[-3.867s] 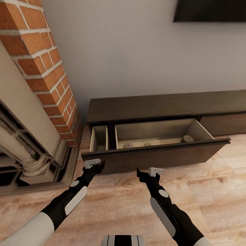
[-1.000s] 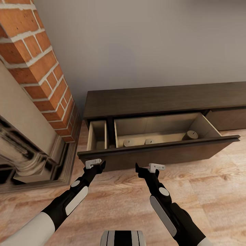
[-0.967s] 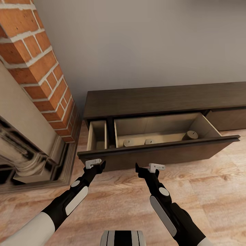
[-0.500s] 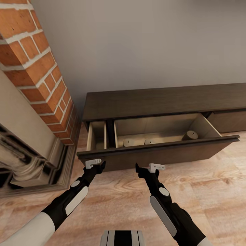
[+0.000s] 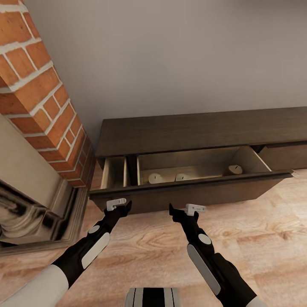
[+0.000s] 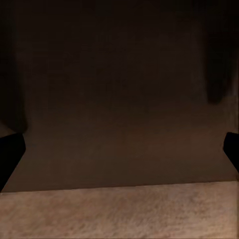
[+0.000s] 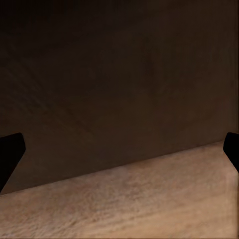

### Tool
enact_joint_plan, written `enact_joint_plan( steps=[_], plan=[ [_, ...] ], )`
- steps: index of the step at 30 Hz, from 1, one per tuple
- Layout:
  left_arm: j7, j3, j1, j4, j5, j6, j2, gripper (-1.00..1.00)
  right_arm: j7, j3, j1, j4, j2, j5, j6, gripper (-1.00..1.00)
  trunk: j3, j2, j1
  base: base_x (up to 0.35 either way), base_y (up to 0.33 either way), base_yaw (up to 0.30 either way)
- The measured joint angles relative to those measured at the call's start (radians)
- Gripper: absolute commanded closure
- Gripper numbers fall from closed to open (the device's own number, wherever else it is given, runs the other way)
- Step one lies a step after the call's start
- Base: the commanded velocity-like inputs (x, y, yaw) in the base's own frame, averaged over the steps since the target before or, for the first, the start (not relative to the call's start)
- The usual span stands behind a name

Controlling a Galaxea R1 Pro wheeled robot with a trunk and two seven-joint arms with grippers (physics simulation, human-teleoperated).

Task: Place each of the two pumpkins and all three candles from the living room inside a cabinet in the living room (use any cabinet), then make sure every cabinet is closed, and position the cauldron so it is next to a table in the living room.

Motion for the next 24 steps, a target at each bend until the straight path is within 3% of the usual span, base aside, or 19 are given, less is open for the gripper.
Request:
enact_joint_plan(
  steps=[24],
  plan=[
    [0.000,0.001,0.000,0.001,0.000,0.000,-0.002,-1.00,0.000,0.000,0.000,0.000,0.000,-0.001,0.000,-1.00,0.000,0.000,0.000,0.208,-0.033,0.000]
  ],
)
